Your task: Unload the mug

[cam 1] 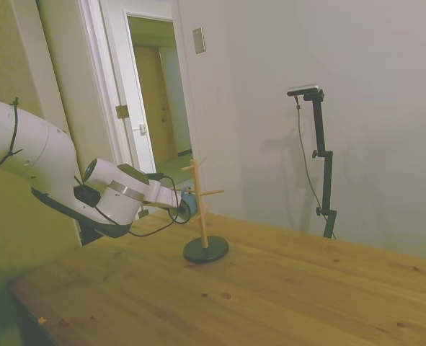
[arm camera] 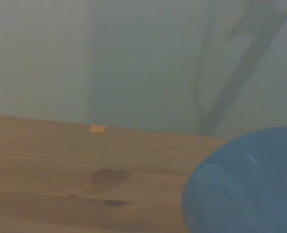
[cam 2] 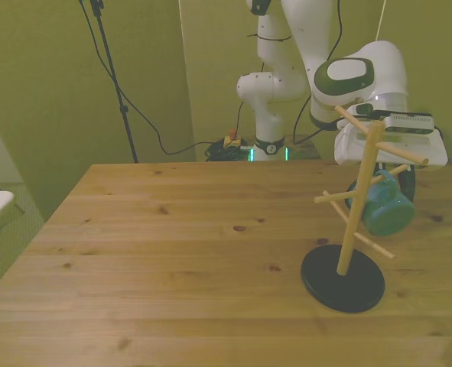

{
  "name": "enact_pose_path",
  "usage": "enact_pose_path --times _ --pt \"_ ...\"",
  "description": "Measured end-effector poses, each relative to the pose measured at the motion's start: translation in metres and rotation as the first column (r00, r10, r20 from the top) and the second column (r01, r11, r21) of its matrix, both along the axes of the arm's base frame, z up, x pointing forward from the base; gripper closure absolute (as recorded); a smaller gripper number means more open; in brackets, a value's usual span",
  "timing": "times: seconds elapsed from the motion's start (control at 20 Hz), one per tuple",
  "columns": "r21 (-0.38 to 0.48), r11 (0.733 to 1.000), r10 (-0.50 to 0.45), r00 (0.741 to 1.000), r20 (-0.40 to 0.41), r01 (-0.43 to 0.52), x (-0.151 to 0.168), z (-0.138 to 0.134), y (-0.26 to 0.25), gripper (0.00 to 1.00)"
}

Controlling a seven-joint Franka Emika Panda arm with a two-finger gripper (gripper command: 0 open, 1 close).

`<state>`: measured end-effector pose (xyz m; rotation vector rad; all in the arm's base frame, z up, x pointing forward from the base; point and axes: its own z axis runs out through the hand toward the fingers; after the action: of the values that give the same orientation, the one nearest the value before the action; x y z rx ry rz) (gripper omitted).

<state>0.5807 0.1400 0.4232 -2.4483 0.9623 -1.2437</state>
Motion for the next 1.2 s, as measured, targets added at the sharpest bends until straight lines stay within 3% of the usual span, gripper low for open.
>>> enact_pose_path --times 1.2 --pt "0.003 1.000 0.015 0.999 0.028 -0.015 -0.012 0.018 0.007 1.00"
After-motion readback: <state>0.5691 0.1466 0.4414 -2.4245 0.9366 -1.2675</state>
